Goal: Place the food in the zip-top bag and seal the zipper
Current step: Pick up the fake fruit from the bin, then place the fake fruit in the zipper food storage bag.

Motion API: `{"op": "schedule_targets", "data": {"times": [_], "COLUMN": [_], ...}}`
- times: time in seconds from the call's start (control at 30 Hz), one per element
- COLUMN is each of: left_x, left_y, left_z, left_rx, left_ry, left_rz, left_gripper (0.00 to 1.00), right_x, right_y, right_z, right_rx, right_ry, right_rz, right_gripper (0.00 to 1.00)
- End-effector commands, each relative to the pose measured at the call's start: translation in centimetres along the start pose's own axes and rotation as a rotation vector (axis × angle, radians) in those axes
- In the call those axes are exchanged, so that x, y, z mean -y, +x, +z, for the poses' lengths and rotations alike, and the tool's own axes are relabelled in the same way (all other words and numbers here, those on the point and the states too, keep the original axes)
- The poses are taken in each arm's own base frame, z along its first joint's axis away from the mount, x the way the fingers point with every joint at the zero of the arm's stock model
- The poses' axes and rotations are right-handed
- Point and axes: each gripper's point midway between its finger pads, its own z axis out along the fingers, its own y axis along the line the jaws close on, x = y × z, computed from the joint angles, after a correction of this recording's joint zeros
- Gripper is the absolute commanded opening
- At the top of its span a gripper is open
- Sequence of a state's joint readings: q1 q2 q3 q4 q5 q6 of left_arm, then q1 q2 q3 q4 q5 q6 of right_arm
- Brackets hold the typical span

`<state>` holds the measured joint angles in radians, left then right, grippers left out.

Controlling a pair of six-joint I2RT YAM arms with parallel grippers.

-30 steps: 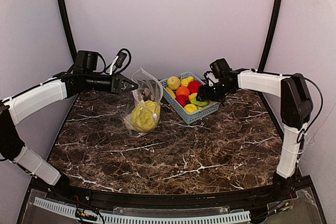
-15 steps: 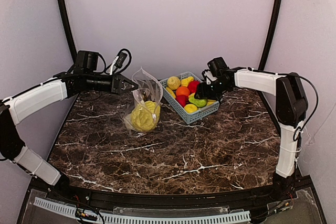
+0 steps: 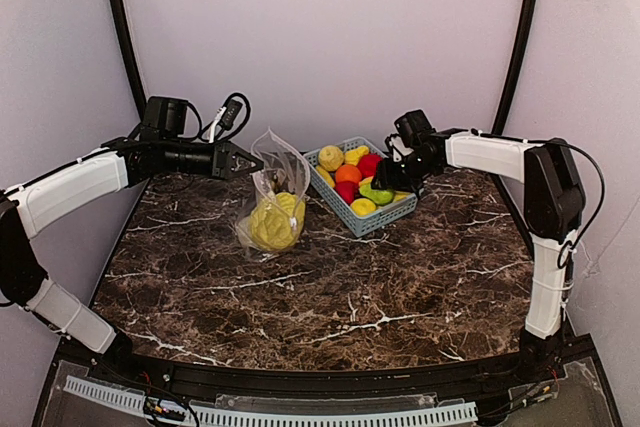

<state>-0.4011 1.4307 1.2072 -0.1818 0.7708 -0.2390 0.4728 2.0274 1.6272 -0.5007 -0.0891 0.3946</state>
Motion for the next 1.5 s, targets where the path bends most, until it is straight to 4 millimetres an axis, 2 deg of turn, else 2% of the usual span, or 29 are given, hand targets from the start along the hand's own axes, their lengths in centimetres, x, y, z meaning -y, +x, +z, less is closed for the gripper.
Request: {"op": "schedule_targets", "data": {"times": [0.0, 0.17, 0.3, 0.4, 0.5, 0.67, 0.83, 0.97, 1.1, 1.27, 1.47], "left_x": [0.7, 0.5, 0.6, 0.6, 0.7, 1.0, 1.1, 1.3, 1.5, 1.7, 1.8], "left_y": [-0.3, -0.2, -0.2, -0.2, -0.3, -0.3, -0.4, -0.4, -0.5, -0.7, -0.8], "left_z": [-0.4, -0.3, -0.3, -0.3, -0.3, -0.4, -0.4, -0.5, -0.6, -0.8, -0.9], "left_rx": [0.0, -0.002, -0.002, -0.001, -0.002, 0.001, 0.004, 0.005, 0.009, 0.014, 0.018], "left_ry": [0.015, 0.012, 0.013, 0.017, 0.025, 0.035, 0.038, 0.043, 0.048, 0.05, 0.049], "left_rz": [0.01, 0.007, 0.007, 0.006, 0.004, 0.009, 0.011, 0.013, 0.018, 0.024, 0.029], "left_gripper": [0.01, 0.01, 0.01, 0.01, 0.01, 0.01, 0.01, 0.01, 0.01, 0.01, 0.01], "right_x": [0.5, 0.0, -1.6, -3.6, -7.5, -16.4, -23.5, -27.6, -29.3, -29.5, -28.1], "right_y": [-0.3, -1.8, -3.6, -4.5, -4.5, -2.8, -0.4, 1.4, 2.1, 2.2, 2.3], "right_z": [-0.4, -3.1, -7.3, -10.6, -14.0, -18.4, -21.3, -22.0, -21.0, -18.6, -15.5], "right_rx": [0.009, 0.071, 0.156, 0.216, 0.266, 0.321, 0.337, 0.339, 0.311, 0.266, 0.217], "right_ry": [0.026, 0.021, -0.021, -0.08, -0.179, -0.381, -0.597, -0.732, -0.777, -0.749, -0.642], "right_rz": [0.012, 0.005, -0.021, -0.05, -0.114, -0.287, -0.39, -0.481, -0.516, -0.508, -0.455], "right_gripper": [0.56, 0.55, 0.55, 0.55, 0.54, 0.54, 0.54, 0.55, 0.55, 0.55, 0.56]}}
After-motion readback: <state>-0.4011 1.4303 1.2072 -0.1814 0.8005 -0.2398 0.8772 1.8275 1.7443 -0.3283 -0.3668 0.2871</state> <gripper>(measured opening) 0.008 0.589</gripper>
